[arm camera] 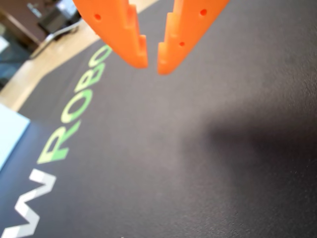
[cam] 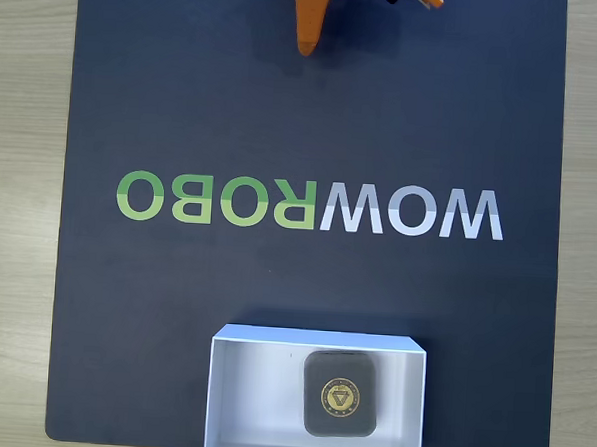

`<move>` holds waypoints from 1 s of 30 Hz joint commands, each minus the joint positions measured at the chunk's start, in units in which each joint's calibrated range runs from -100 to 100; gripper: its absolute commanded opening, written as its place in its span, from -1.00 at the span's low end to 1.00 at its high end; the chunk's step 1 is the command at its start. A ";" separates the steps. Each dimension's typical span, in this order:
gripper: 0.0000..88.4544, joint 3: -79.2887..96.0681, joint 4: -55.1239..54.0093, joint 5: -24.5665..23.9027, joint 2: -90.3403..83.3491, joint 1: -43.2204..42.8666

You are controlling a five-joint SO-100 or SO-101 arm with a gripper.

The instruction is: Grab the usb to bin

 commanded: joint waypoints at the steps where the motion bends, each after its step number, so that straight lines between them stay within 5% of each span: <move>1: -0.95 -0.27 0.53 0.25 0.48 -0.28; 30: -0.95 -0.27 0.53 0.25 0.48 -0.45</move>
